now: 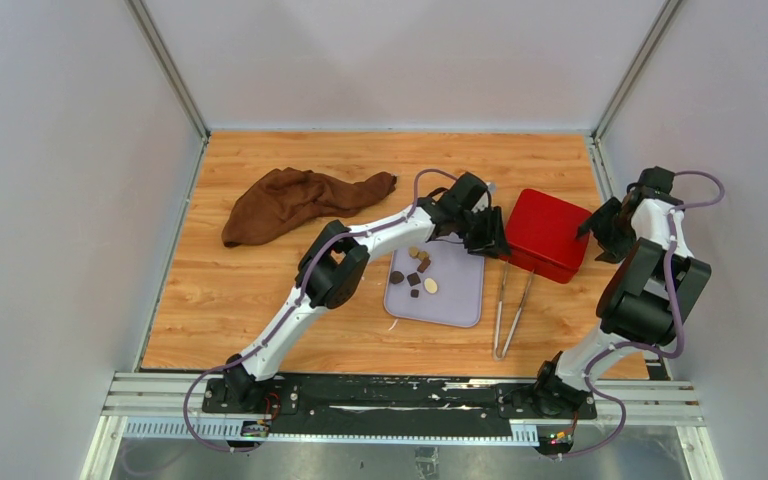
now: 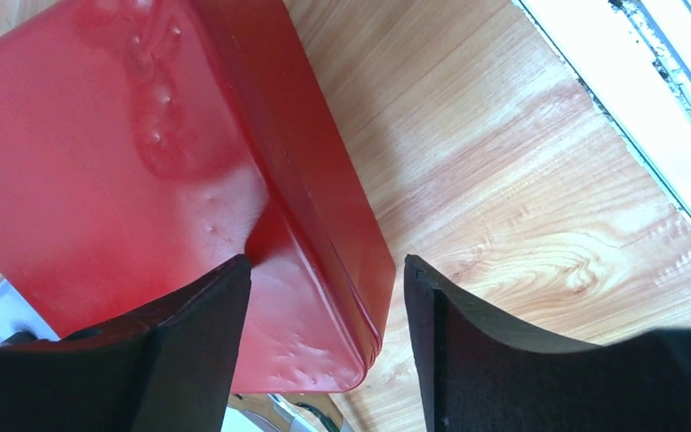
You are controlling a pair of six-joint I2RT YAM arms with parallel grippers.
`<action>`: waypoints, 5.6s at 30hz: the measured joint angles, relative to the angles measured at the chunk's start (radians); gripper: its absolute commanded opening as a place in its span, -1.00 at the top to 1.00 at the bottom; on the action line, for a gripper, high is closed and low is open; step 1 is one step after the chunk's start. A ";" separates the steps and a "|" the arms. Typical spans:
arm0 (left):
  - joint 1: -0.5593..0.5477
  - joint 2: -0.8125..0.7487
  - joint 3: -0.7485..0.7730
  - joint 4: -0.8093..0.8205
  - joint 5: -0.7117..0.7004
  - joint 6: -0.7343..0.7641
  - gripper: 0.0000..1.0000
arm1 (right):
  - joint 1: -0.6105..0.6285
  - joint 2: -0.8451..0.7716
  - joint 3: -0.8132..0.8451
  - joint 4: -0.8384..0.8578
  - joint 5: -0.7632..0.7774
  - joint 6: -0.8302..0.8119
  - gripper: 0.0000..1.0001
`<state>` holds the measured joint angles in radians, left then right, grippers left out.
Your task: Pack the chocolate
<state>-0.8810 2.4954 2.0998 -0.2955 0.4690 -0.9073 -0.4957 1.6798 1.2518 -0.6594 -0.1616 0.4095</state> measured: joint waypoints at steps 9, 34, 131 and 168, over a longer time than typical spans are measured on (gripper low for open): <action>0.000 -0.037 -0.003 -0.032 -0.032 0.059 -0.29 | 0.012 0.000 0.000 0.004 -0.011 -0.017 -0.56; 0.008 0.014 0.077 0.134 -0.098 0.004 0.16 | -0.019 -0.013 -0.066 0.079 -0.134 0.017 -0.06; 0.024 -0.045 0.108 0.145 0.083 0.049 0.31 | 0.114 0.035 0.393 -0.171 0.072 -0.043 0.80; -0.026 0.086 0.094 0.238 0.135 0.016 0.32 | 0.048 -0.158 -0.020 -0.161 0.017 -0.017 1.00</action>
<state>-0.9066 2.5816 2.1941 -0.0578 0.6041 -0.8913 -0.4477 1.5219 1.2320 -0.8200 -0.1444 0.3923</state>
